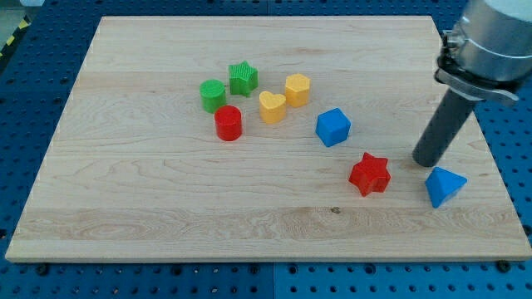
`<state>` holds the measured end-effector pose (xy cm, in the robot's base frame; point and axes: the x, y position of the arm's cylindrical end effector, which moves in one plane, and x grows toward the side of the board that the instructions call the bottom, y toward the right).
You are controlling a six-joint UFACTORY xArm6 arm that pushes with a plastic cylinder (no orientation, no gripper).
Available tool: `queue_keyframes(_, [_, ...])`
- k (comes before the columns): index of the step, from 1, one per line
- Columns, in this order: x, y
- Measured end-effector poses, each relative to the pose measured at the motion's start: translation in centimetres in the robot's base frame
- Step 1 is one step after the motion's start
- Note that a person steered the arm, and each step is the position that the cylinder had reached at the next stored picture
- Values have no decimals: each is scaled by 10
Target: Move the blue cube closer to the yellow heart
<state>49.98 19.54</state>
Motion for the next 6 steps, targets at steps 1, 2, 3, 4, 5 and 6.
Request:
queue_keyframes(1, [9,-6])
queue_keyframes(2, [29,-3])
queue_keyframes(3, [42,20])
queue_keyframes(4, [20,18])
queue_keyframes(5, [-13,-10])
queue_keyframes(6, [-32,-63])
